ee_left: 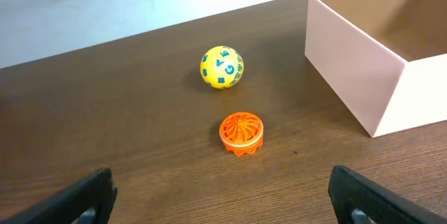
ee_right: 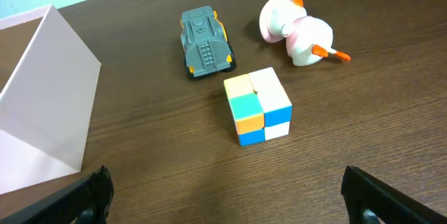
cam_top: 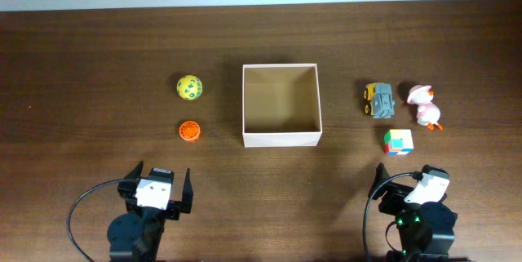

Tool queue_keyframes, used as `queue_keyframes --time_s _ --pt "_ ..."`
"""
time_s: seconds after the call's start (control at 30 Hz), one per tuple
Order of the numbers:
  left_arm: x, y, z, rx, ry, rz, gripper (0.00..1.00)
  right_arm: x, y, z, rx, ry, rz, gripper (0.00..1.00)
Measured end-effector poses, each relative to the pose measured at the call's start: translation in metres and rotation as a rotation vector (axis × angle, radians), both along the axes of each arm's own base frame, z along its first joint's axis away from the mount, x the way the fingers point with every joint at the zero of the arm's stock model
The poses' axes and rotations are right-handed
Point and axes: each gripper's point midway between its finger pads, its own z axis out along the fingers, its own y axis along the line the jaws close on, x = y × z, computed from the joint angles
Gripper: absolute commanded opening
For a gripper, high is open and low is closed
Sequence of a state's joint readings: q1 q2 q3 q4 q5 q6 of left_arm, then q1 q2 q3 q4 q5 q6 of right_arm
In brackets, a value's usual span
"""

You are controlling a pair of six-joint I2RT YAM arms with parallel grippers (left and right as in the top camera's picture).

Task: Pack container
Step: 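Move the right gripper over the grey toy car and grasp it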

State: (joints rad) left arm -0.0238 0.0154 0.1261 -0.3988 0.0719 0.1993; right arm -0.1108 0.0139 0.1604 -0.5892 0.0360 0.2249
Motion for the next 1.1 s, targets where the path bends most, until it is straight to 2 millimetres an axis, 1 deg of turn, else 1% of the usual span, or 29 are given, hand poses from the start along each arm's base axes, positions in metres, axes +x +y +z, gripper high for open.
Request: queue_keyframes --time_s 0.63,0.73,0.83,1.0,1.1 --pt "0.000 0.000 0.000 0.000 0.000 0.000 0.99 0.000 0.000 0.000 0.000 -0.001 0.001 0.99" --pt "0.001 0.000 0.002 0.002 -0.008 0.000 0.99 0.004 0.002 0.008 0.001 -0.038 0.011 0.99" --pt "0.003 -0.001 0.010 0.000 -0.045 -0.007 0.99 0.006 0.012 0.009 0.025 -0.046 0.069 0.99" --pt "0.002 -0.012 0.011 -0.018 -0.048 -0.070 0.99 0.006 0.043 0.011 0.100 -0.055 0.232 0.99" --pt "0.004 -0.017 0.025 -0.054 -0.103 -0.088 0.99 0.003 0.060 0.014 0.157 -0.062 0.318 0.99"
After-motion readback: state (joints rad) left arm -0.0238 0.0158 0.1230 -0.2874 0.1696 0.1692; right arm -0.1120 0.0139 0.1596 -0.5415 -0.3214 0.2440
